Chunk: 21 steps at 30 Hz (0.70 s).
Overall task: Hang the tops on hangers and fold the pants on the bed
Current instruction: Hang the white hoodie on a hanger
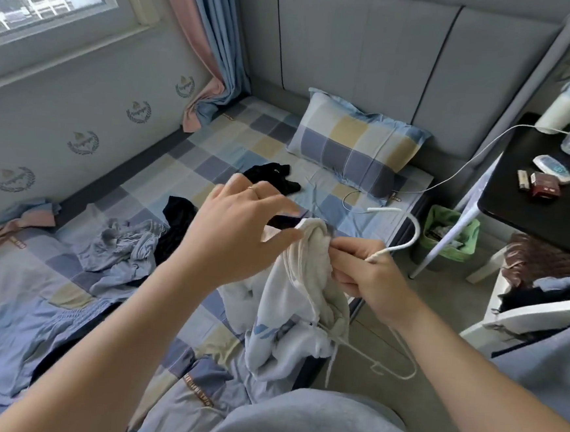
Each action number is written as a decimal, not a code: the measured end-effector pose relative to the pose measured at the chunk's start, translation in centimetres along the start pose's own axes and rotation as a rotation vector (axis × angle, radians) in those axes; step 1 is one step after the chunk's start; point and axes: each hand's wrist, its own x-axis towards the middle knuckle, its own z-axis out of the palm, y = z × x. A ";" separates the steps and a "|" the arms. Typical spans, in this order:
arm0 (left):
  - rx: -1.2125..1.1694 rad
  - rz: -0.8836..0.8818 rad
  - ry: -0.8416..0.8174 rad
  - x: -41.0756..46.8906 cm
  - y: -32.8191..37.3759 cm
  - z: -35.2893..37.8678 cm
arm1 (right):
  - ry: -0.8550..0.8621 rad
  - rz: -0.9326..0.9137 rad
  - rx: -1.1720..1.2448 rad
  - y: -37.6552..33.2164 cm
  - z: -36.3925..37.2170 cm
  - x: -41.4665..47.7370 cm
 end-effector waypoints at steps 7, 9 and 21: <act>-0.141 0.131 -0.174 -0.1 -2.6 1.6 | -0.043 -0.048 -0.251 -2.2 -0.9 0.2; -0.214 0.088 -0.141 -0.4 -3.3 1.4 | -0.027 -0.047 -0.267 -2.3 -1.8 0.1; -0.405 0.118 -0.009 -1.2 -2.0 2.3 | -0.002 -0.079 -0.475 -2.7 -3.1 0.2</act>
